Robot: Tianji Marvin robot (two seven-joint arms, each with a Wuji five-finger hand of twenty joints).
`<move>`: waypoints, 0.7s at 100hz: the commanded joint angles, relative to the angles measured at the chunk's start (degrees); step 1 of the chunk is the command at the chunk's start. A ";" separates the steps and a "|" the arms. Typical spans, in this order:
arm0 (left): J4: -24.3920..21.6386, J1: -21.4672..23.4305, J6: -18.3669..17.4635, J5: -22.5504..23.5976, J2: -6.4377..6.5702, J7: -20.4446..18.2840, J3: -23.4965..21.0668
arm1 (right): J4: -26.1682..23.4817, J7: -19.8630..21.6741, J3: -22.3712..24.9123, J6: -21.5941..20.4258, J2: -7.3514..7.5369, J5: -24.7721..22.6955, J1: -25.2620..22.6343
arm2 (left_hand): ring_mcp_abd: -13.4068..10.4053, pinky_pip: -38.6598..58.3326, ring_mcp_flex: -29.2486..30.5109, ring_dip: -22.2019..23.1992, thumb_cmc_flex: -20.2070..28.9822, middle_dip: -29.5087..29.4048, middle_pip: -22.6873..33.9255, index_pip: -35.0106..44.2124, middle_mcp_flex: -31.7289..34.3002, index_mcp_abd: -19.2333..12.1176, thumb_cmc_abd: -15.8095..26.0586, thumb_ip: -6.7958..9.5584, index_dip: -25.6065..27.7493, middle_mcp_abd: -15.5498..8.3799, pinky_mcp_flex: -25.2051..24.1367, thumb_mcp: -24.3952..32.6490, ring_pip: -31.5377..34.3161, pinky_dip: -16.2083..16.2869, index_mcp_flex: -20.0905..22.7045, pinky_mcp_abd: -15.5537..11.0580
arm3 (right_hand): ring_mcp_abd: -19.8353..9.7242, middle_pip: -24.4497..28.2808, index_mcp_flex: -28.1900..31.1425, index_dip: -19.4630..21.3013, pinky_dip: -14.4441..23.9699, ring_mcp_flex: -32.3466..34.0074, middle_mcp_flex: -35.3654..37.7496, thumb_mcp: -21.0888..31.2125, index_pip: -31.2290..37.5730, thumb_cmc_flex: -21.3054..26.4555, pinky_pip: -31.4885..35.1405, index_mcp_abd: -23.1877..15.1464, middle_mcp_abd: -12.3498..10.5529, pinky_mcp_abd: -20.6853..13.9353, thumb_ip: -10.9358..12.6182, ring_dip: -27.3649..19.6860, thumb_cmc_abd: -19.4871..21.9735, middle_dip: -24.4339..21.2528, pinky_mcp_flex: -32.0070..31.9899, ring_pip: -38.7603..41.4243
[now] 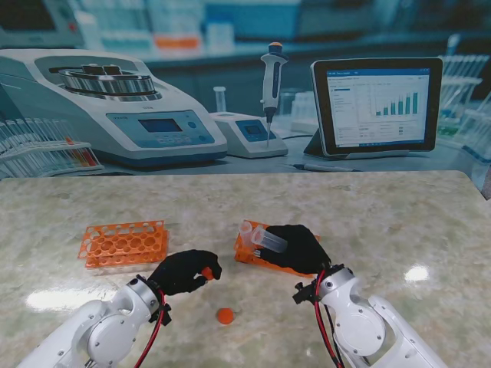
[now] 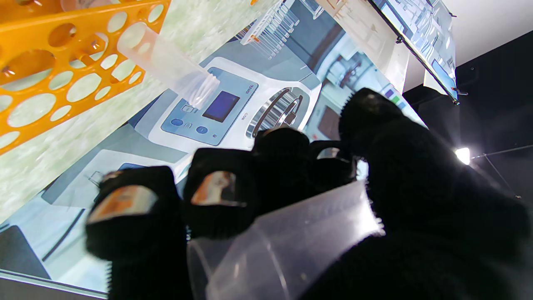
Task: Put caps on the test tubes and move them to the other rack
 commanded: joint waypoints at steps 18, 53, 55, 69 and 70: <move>-1.10 -0.99 -0.17 -1.78 -0.51 0.19 0.52 | 0.17 0.30 -0.29 0.32 -0.22 0.38 -0.16 | 1.33 -0.99 1.68 1.42 5.55 0.62 2.24 -0.22 3.47 0.70 0.85 -0.59 -0.28 1.63 -0.07 3.89 -1.44 -1.50 1.12 -0.19 | -0.83 0.88 0.25 1.33 -0.67 1.15 -0.29 -0.79 0.24 0.74 0.76 -2.33 -0.16 1.05 -1.02 -0.02 0.56 -0.26 0.73 0.74; -1.14 -2.39 -0.58 -6.02 -0.99 -0.04 0.84 | 0.27 0.36 -0.33 0.36 -0.23 0.50 -0.05 | 1.56 -1.19 1.69 2.02 5.54 0.73 2.16 -0.30 3.45 0.94 0.98 -0.67 -0.25 1.91 -0.19 4.15 -1.97 -1.20 1.12 -0.02 | -0.83 0.86 0.25 1.33 -0.68 1.15 -0.32 -0.83 0.24 0.70 0.72 -2.33 -0.17 1.04 -1.03 -0.02 0.55 -0.28 0.72 0.74; -1.12 -2.45 -0.59 -6.29 -1.03 -0.03 0.83 | 0.28 0.36 -0.34 0.38 -0.23 0.52 -0.04 | 1.52 -1.20 1.65 2.04 5.54 0.72 2.11 -0.36 3.38 0.93 1.10 -0.70 -0.26 1.80 -0.18 4.10 -2.03 -1.19 1.01 -0.04 | -0.83 0.86 0.25 1.33 -0.68 1.15 -0.33 -0.81 0.24 0.74 0.72 -2.33 -0.18 1.04 -1.02 -0.02 0.54 -0.28 0.72 0.74; -1.04 -2.77 -0.74 -8.72 -1.39 0.35 0.73 | 0.38 0.44 -0.46 0.51 -0.24 0.63 0.10 | 1.54 -1.27 1.67 2.24 5.54 0.74 2.09 -0.37 3.34 0.94 1.10 -0.72 -0.23 1.85 -0.22 4.17 -2.23 -1.11 1.00 -0.05 | -0.83 0.87 0.25 1.33 -0.68 1.15 -0.32 -0.83 0.24 0.74 0.72 -2.33 -0.16 1.04 -1.02 -0.02 0.49 -0.28 0.72 0.74; -1.05 -2.79 -0.74 -8.90 -1.41 0.37 0.72 | 0.39 0.45 -0.47 0.52 -0.24 0.64 0.11 | 1.51 -1.28 1.68 2.25 5.55 0.73 2.06 -0.37 3.28 0.93 1.11 -0.73 -0.23 1.84 -0.22 4.16 -2.24 -1.11 0.99 -0.05 | -0.83 0.87 0.25 1.33 -0.68 1.15 -0.33 -0.80 0.24 0.78 0.72 -2.33 -0.16 1.04 -1.01 -0.02 0.52 -0.28 0.72 0.74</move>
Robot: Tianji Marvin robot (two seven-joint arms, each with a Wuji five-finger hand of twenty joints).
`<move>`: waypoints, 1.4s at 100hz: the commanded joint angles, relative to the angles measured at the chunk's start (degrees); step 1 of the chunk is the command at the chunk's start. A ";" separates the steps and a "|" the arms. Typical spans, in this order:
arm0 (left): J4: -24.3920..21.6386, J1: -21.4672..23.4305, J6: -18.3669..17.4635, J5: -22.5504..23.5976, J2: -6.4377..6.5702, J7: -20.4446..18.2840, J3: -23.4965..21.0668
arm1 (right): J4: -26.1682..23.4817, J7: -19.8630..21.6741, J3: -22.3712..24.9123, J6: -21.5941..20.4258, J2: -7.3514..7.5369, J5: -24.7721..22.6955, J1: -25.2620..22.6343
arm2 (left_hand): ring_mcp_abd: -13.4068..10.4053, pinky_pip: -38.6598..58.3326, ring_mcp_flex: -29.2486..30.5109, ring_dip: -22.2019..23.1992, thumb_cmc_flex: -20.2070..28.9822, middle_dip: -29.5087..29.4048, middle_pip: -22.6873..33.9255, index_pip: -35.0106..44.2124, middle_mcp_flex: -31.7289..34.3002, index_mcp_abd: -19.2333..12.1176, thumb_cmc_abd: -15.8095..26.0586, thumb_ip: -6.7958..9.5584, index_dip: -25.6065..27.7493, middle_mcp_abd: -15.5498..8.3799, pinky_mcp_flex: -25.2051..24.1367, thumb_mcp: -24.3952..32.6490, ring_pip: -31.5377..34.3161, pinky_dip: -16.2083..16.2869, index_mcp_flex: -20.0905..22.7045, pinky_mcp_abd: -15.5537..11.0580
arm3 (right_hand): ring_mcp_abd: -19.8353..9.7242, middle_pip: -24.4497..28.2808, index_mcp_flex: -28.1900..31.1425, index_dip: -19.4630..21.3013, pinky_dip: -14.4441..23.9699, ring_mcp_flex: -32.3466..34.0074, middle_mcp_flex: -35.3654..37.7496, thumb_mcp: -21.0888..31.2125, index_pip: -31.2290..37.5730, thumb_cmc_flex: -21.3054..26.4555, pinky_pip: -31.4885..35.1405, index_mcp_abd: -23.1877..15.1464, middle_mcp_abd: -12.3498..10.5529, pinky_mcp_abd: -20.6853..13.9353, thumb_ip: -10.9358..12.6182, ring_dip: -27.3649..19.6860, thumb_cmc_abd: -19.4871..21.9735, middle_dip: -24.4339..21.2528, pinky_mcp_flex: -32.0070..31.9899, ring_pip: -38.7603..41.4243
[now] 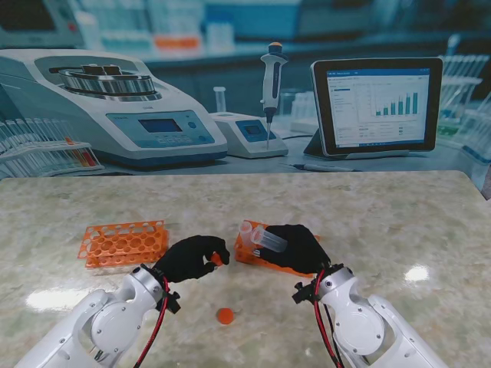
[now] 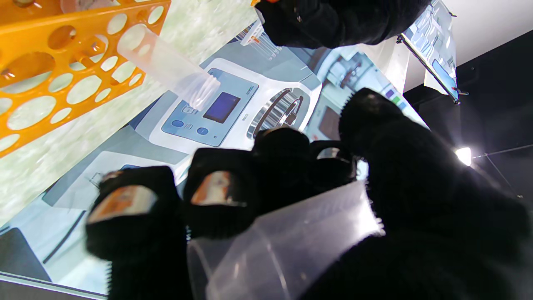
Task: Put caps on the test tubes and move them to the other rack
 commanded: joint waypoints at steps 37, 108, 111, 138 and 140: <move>-0.80 -0.98 -0.60 -5.13 -1.10 1.06 -0.07 | 0.44 0.42 -0.48 0.53 -0.26 0.57 0.11 | 1.29 -1.46 1.25 1.76 5.55 0.79 1.98 -0.67 3.07 0.91 1.46 -0.75 -0.28 1.46 -0.38 4.00 -1.28 -0.86 0.83 0.02 | -0.84 0.86 0.25 1.32 -0.68 1.15 -0.27 -0.80 0.25 0.70 0.72 -2.32 -0.21 1.04 -1.03 -0.02 0.51 -0.30 0.72 0.72; -2.20 -1.90 -2.11 -12.18 -2.12 2.10 0.03 | 1.20 0.89 -0.90 1.06 -0.26 1.06 0.92 | 1.35 -1.81 1.27 2.34 5.54 0.72 1.92 -1.00 2.94 1.13 1.67 -0.89 -0.32 1.47 -0.57 4.25 -2.08 -0.45 0.82 0.31 | -0.84 0.86 0.25 1.33 -0.68 1.15 -0.25 -0.79 0.25 0.80 0.72 -2.32 -0.12 1.04 -1.02 -0.02 0.46 -0.31 0.72 0.71; -2.25 -1.94 -2.17 -12.44 -2.17 2.16 0.07 | 1.24 0.92 -0.91 1.09 -0.26 1.07 0.96 | 1.42 -1.83 1.26 2.35 5.54 0.71 1.89 -0.98 2.90 1.16 1.69 -0.87 -0.31 1.62 -0.57 4.28 -2.13 -0.44 0.87 0.33 | -0.84 0.86 0.25 1.33 -0.68 1.15 -0.25 -0.80 0.25 0.77 0.72 -2.32 -0.12 1.04 -1.03 -0.02 0.47 -0.31 0.72 0.71; -3.49 -2.19 -3.03 -14.06 -2.28 2.01 0.08 | 1.56 1.29 -1.08 1.41 -0.23 1.30 1.34 | 1.45 -1.90 1.29 2.56 5.55 0.71 1.81 -1.13 2.84 1.21 1.83 -0.88 -0.34 1.69 -0.56 4.25 -2.35 -0.35 0.80 0.28 | -0.85 0.85 0.32 1.30 -0.68 1.15 -0.26 -0.72 0.21 0.81 0.72 -2.36 -0.11 1.04 -1.01 -0.02 0.44 -0.31 0.72 0.69; -3.63 -2.22 -3.10 -14.11 -2.26 1.93 0.05 | 1.58 1.32 -1.09 1.42 -0.23 1.32 1.37 | 1.47 -1.93 1.28 2.59 5.55 0.70 1.76 -1.11 2.74 1.23 1.83 -0.88 -0.33 1.58 -0.60 4.25 -2.35 -0.36 0.87 0.32 | -0.85 0.86 0.33 1.29 -0.68 1.15 -0.26 -0.74 0.20 0.77 0.72 -2.36 -0.09 1.04 -1.02 -0.02 0.45 -0.31 0.72 0.69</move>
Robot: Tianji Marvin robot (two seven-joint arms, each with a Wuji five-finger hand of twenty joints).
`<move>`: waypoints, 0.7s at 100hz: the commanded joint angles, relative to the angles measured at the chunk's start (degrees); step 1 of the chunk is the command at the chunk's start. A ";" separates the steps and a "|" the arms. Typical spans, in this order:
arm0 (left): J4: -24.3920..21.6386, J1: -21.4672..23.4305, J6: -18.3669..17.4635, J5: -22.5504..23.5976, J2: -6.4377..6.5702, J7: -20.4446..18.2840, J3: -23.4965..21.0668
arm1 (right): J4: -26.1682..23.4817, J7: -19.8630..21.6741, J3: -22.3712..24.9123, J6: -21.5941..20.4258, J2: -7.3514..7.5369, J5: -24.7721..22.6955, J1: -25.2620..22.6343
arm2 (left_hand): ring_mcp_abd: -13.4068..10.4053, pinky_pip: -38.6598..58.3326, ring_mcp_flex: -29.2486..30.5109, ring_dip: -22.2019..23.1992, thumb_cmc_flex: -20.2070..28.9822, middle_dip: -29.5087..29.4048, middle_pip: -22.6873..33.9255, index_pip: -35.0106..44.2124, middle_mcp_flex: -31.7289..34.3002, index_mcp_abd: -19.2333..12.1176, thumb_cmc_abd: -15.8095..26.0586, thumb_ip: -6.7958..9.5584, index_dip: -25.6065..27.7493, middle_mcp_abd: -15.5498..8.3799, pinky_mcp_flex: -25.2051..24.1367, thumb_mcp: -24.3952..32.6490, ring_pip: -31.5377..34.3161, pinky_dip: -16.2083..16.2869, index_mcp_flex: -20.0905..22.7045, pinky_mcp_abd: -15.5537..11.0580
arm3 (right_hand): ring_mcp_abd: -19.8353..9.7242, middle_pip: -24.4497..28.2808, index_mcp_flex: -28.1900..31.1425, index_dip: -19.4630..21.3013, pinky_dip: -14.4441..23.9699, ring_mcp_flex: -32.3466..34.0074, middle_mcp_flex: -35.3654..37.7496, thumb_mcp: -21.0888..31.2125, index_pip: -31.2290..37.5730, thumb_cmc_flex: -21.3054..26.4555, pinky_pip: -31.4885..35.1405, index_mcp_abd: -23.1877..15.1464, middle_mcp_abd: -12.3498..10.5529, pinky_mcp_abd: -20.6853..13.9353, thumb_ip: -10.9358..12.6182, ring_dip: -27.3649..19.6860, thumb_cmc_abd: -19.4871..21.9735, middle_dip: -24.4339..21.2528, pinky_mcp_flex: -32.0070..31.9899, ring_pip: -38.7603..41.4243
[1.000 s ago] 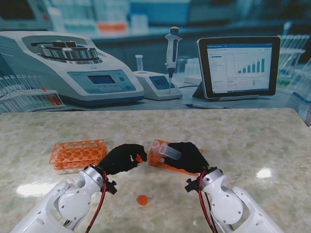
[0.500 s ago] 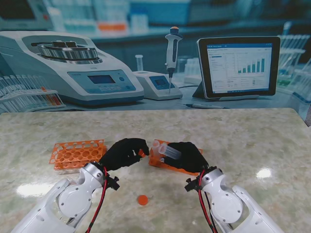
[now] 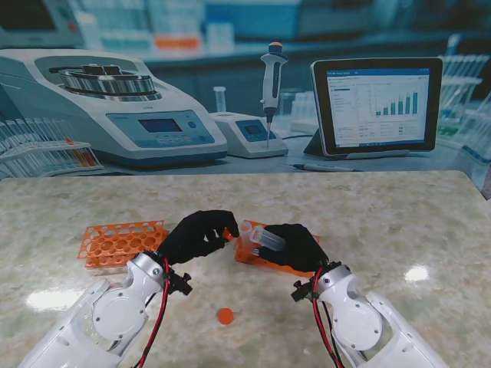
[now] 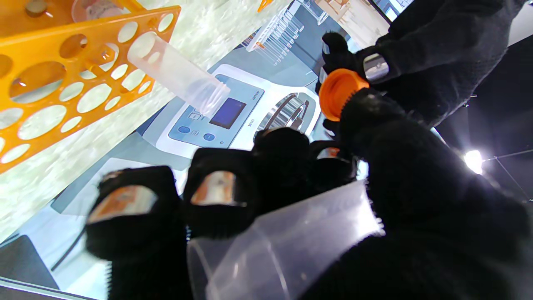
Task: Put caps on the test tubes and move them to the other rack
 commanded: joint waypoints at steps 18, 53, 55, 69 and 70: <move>-2.29 -0.48 -0.82 -0.78 -0.03 -1.01 -0.27 | 0.37 0.45 -0.35 0.52 -0.21 0.42 0.08 | 0.89 -1.33 1.02 1.54 5.53 0.71 2.15 -1.17 2.74 0.55 2.00 -0.87 -0.36 0.94 -0.40 3.57 -1.01 -0.27 0.74 -0.27 | -0.87 0.85 0.34 1.29 -0.68 1.15 -0.27 -0.73 0.18 0.79 0.73 -2.36 -0.08 1.04 -1.02 -0.03 0.44 -0.26 0.73 0.68; -3.53 -0.90 -1.63 -1.25 0.03 -1.41 -0.18 | 0.40 0.48 -0.38 0.59 -0.21 0.46 0.12 | 0.84 -1.40 1.07 1.69 5.53 0.75 2.12 -1.22 2.72 0.54 2.11 -0.85 -0.37 0.92 -0.38 3.51 -1.18 -0.11 0.72 -0.33 | -0.88 0.83 0.34 1.30 -0.70 1.16 -0.29 -0.71 0.17 0.85 0.67 -2.36 -0.10 1.01 -1.01 -0.03 0.45 -0.25 0.71 0.66; -3.60 -0.88 -1.67 -1.25 0.03 -1.42 -0.18 | 0.40 0.48 -0.38 0.59 -0.21 0.46 0.12 | 0.93 -1.41 1.09 1.72 5.53 0.76 2.14 -1.22 2.74 0.61 2.05 -0.83 -0.37 0.96 -0.39 3.55 -1.18 -0.10 0.71 -0.32 | -0.88 0.83 0.34 1.30 -0.70 1.16 -0.29 -0.73 0.17 0.80 0.67 -2.36 -0.09 1.01 -1.02 -0.03 0.48 -0.25 0.71 0.66; -4.00 -0.68 -2.04 -1.58 0.05 -1.53 -0.15 | 0.12 0.64 -0.47 1.36 -0.22 0.68 0.09 | 0.87 -1.46 1.08 1.75 5.53 0.75 2.11 -1.23 2.68 0.68 2.14 -0.84 -0.37 0.92 -0.40 3.49 -1.25 -0.08 0.74 -0.29 | -0.88 0.84 0.34 1.31 -0.69 1.16 -0.31 -0.76 0.17 0.79 0.67 -2.36 -0.05 1.01 -1.03 -0.03 0.44 -0.24 0.71 0.66; -4.04 -0.65 -2.08 -1.57 0.06 -1.53 -0.15 | 0.14 0.66 -0.49 1.41 -0.23 0.71 0.14 | 0.89 -1.46 1.06 1.75 5.53 0.75 2.11 -1.23 2.67 0.66 2.17 -0.84 -0.37 0.96 -0.40 3.49 -1.26 -0.07 0.75 -0.29 | -0.88 0.85 0.34 1.31 -0.69 1.16 -0.30 -0.74 0.17 0.81 0.67 -2.36 -0.04 1.01 -1.02 -0.03 0.47 -0.24 0.71 0.66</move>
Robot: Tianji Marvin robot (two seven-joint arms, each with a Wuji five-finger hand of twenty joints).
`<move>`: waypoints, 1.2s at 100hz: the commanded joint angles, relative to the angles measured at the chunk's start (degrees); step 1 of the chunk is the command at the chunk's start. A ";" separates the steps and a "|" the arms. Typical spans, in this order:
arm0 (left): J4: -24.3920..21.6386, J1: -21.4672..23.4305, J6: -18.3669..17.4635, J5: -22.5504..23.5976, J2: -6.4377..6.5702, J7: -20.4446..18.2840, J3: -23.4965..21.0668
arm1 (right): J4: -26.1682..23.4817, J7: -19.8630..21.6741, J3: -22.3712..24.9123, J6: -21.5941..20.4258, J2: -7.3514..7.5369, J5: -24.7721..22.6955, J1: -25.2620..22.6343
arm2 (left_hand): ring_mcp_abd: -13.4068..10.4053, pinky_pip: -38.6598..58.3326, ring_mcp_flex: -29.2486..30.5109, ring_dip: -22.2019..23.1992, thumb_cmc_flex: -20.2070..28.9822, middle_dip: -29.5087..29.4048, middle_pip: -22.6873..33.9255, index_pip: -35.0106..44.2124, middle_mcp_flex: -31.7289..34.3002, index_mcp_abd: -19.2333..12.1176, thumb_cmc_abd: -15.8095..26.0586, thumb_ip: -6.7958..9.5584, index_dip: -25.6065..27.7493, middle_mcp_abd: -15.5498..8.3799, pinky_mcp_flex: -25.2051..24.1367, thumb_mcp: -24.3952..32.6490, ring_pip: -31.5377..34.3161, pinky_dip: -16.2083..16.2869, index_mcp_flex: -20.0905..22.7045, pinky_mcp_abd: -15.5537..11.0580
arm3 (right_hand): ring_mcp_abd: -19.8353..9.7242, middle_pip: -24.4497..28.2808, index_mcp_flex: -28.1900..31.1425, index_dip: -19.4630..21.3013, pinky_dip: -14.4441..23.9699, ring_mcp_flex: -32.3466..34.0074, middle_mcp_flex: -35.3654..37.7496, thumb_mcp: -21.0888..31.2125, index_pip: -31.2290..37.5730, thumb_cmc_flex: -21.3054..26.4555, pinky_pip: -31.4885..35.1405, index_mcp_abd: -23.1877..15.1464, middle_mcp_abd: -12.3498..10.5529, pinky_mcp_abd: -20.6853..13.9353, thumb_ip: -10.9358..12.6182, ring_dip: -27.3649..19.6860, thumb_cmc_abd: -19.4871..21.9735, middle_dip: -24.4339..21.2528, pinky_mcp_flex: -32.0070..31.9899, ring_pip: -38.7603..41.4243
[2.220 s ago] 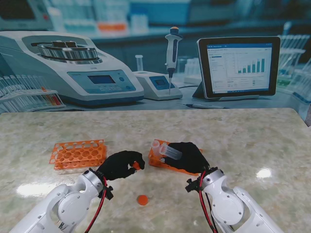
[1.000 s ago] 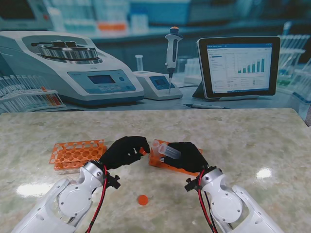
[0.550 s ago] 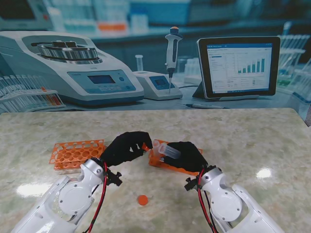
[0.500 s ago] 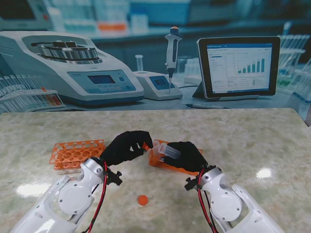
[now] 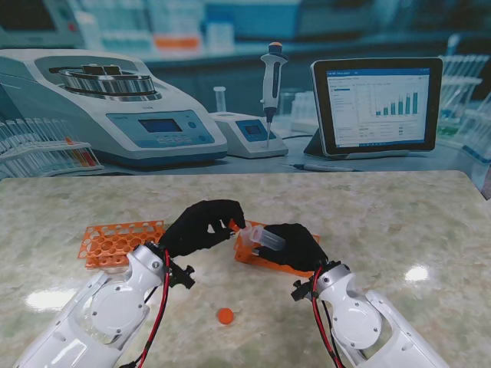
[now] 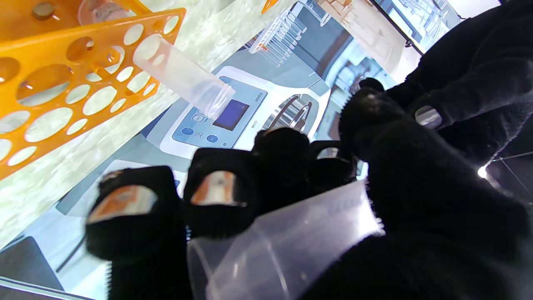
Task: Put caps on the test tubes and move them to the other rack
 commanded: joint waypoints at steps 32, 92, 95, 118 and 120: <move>-2.75 1.40 -1.67 -0.22 0.33 -1.08 0.06 | 0.40 0.50 -0.58 1.06 -0.28 0.76 0.42 | 0.70 -1.46 0.95 1.29 5.50 0.75 2.16 -0.81 2.55 0.52 2.06 -0.78 -0.40 0.85 -0.37 3.26 -0.77 0.01 0.49 -0.42 | -0.89 0.85 0.34 1.31 -0.69 1.16 -0.26 -0.78 0.17 0.83 0.66 -2.32 -0.07 1.01 -1.03 -0.03 0.41 -0.23 0.71 0.66; -4.74 3.15 -2.75 0.37 0.82 -2.30 0.42 | 1.19 0.49 -0.61 0.96 -0.34 0.99 0.90 | 0.71 -1.57 0.88 1.42 5.50 0.86 2.04 -0.92 2.52 0.60 2.37 -0.60 -0.39 0.83 -0.47 3.00 -0.81 0.29 0.50 -0.58 | -0.91 0.83 0.36 1.30 -0.69 1.16 -0.24 -0.81 0.14 0.78 0.66 -2.23 -0.12 1.01 -1.05 -0.05 0.48 -0.24 0.71 0.60; -4.67 3.09 -2.67 0.40 0.81 -2.27 0.53 | 1.20 0.50 -0.59 0.94 -0.34 1.00 0.90 | 0.66 -1.58 0.87 1.42 5.50 0.84 2.02 -0.95 2.48 0.58 2.38 -0.60 -0.40 0.78 -0.47 2.98 -0.81 0.30 0.46 -0.50 | -0.91 0.82 0.36 1.30 -0.69 1.16 -0.24 -0.79 0.14 0.86 0.66 -2.23 -0.12 1.01 -1.04 -0.05 0.37 -0.24 0.71 0.60; -3.59 2.14 -1.79 0.23 0.67 -2.06 1.62 | 1.29 0.48 -0.48 0.79 -0.33 0.95 0.88 | 0.73 -1.56 0.84 1.49 5.50 0.90 2.07 -0.96 2.60 0.62 2.38 -0.63 -0.40 0.88 -0.50 3.04 -0.79 0.40 0.50 -0.52 | -0.91 0.82 0.36 1.30 -0.69 1.16 -0.25 -0.77 0.14 0.81 0.66 -2.23 -0.13 1.01 -1.05 -0.05 0.42 -0.24 0.71 0.60; -3.52 2.10 -1.76 0.21 0.66 -2.04 1.70 | 1.29 0.47 -0.47 0.79 -0.33 0.94 0.88 | 0.78 -1.56 0.86 1.49 5.50 0.90 2.05 -0.96 2.57 0.61 2.35 -0.62 -0.39 0.88 -0.50 3.05 -0.79 0.41 0.51 -0.52 | -0.91 0.82 0.36 1.30 -0.69 1.16 -0.25 -0.76 0.14 0.85 0.66 -2.23 -0.13 1.01 -1.05 -0.05 0.42 -0.24 0.71 0.60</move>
